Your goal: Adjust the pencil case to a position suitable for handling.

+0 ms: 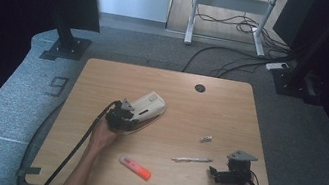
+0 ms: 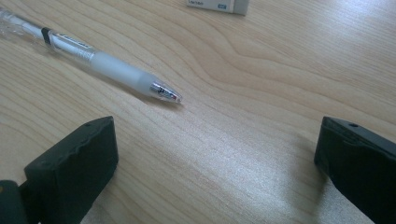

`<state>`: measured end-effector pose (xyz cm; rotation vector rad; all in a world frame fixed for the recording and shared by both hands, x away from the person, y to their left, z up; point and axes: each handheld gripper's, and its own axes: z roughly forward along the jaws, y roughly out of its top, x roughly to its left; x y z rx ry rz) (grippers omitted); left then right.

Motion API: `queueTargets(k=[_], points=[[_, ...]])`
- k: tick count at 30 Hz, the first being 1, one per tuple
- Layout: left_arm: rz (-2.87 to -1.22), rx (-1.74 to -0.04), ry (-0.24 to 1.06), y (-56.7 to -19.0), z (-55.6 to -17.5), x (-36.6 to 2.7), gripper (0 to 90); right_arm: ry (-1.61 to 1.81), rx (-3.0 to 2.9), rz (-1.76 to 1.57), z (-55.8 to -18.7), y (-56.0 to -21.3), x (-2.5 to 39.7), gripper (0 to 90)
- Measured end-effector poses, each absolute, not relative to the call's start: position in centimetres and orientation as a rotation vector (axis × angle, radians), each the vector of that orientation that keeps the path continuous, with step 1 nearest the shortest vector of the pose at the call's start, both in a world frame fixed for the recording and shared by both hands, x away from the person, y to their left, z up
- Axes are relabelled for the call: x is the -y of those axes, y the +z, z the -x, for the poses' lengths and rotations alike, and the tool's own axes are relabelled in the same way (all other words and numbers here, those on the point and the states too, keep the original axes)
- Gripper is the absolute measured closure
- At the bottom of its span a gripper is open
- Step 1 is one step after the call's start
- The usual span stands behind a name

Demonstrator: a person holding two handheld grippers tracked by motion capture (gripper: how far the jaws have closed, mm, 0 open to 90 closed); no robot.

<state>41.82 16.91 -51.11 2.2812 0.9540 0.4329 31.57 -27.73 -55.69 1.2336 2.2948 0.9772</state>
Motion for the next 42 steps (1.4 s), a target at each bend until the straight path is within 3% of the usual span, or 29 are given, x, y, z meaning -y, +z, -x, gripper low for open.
queueTargets(k=[9, 19, 42], points=[[-2.226, -0.944, 0.339, -49.6, -40.9, -18.0, 75.3, 0.977, -2.295, -1.234, -31.6, -55.7, 27.7, 0.0], [-2.142, -0.929, 0.21, -48.5, -39.6, -19.7, 76.6, 0.977, -2.295, -1.233, -31.6, -55.7, 27.7, 0.0], [-2.1, -0.94, 0.108, -47.5, -37.4, -21.7, 77.3, 0.977, -2.295, -1.233, -31.6, -55.7, 27.7, 0.0]])
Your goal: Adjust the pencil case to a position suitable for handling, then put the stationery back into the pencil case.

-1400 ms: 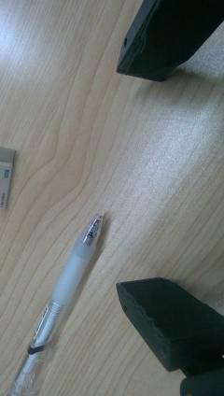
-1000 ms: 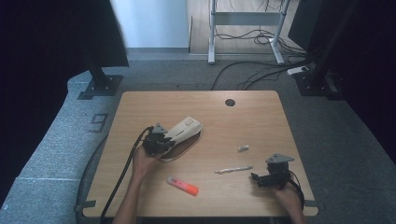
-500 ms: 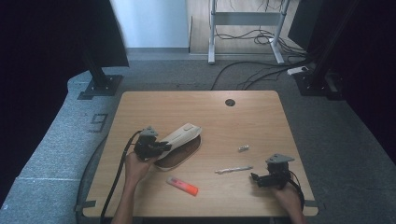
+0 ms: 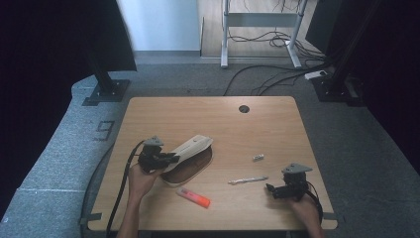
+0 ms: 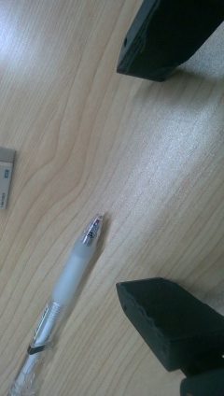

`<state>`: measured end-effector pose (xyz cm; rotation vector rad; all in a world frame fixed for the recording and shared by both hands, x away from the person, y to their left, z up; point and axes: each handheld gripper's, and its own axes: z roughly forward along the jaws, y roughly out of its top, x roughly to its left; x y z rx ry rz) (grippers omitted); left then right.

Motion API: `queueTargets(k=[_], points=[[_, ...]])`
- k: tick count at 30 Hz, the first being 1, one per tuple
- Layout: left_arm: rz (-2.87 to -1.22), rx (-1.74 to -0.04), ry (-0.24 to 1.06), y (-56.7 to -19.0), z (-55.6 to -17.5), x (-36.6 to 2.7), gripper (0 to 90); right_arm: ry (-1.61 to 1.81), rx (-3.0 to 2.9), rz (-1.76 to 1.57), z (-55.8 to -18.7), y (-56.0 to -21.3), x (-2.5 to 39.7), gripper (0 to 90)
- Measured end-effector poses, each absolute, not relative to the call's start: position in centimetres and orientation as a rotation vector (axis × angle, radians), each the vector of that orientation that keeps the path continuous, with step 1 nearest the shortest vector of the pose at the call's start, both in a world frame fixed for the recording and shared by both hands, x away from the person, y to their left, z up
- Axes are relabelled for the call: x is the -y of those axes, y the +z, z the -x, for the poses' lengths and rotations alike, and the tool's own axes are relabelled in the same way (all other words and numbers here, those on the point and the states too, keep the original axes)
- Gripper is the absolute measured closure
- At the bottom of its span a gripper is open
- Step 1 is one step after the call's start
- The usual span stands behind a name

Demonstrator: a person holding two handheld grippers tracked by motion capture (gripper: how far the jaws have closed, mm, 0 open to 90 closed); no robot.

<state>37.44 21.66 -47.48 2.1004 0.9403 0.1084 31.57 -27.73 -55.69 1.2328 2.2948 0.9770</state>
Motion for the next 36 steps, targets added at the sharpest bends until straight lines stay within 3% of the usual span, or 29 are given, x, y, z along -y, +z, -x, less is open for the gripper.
queueTargets(k=[21, 36], points=[[-2.099, -0.923, 0.109, -47.6, -37.3, -22.0, 76.8, 0.954, -2.3, -1.259, -31.5, -55.5, 27.7, 0.0], [-2.105, -0.912, 0.114, -47.6, -37.2, -21.9, 76.4, 1.1, -2.305, -1.243, -32.2, -53.0, 27.6, 3.1]])
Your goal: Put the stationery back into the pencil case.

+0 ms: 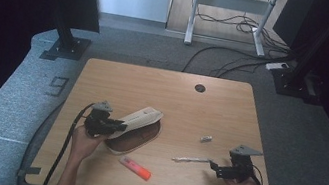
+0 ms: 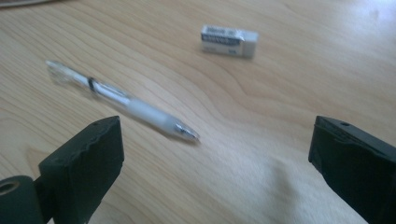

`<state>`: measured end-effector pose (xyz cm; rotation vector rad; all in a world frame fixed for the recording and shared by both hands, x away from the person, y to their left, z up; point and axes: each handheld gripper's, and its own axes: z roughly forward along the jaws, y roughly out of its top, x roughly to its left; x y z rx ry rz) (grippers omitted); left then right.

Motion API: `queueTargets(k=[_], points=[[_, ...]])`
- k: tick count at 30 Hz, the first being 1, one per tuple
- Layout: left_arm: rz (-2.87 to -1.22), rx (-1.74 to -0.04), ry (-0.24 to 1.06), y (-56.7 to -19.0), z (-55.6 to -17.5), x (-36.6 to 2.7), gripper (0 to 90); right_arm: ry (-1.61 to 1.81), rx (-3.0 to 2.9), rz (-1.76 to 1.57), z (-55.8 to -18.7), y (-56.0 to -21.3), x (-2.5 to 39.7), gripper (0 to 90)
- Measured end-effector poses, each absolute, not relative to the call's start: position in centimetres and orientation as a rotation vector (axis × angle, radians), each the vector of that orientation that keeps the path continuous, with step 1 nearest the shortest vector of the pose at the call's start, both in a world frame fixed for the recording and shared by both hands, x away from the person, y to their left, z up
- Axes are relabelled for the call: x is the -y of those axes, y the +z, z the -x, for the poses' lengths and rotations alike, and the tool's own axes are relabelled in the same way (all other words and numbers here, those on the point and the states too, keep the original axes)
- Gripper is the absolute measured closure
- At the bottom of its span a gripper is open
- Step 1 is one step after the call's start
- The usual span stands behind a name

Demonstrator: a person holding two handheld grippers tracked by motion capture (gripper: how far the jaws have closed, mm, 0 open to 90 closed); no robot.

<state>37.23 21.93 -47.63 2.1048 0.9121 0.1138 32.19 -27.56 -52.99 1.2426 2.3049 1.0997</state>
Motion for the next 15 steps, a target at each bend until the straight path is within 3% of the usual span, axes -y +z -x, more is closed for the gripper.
queueTargets(k=[15], points=[[-2.114, -0.905, 0.12, -47.7, -37.2, -21.8, 76.2, 1.053, -2.308, -1.244, -34.8, -52.6, 25.1, 14.6]])
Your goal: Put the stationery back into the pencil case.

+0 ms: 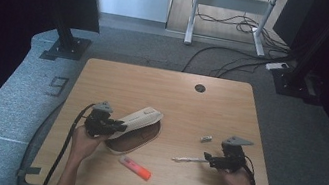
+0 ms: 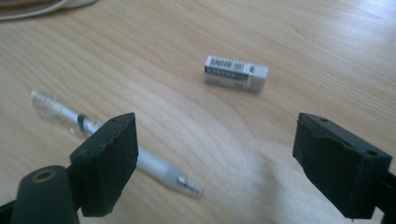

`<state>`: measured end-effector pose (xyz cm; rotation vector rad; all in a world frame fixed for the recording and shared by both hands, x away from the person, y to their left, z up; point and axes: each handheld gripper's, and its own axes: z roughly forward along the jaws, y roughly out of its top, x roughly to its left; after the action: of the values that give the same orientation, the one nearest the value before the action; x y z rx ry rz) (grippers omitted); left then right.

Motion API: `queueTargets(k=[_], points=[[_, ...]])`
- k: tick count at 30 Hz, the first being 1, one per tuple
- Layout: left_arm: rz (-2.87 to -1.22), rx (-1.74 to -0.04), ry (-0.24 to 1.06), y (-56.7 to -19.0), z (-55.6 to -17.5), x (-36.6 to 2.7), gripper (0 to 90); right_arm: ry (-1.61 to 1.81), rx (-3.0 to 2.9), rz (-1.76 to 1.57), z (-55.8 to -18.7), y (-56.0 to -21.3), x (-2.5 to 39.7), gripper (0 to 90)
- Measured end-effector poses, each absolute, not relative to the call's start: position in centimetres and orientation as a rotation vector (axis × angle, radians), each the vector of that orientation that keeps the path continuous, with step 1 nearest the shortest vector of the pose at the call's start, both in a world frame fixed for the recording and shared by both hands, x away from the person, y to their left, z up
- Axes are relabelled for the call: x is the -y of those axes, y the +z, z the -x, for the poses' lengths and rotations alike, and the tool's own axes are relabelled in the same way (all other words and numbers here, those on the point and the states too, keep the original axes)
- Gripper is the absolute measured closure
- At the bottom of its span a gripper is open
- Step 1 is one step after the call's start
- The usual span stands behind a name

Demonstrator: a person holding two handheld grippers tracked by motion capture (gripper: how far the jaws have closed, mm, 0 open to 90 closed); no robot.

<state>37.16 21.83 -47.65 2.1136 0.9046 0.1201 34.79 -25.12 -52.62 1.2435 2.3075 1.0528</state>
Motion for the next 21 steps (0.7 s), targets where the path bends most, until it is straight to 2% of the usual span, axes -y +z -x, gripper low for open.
queueTargets(k=[21], points=[[-2.12, -0.904, 0.116, -47.7, -37.1, -21.7, 76.1, 1.001, -2.272, -1.323, -38.8, -53.4, 22.5, 26.6]])
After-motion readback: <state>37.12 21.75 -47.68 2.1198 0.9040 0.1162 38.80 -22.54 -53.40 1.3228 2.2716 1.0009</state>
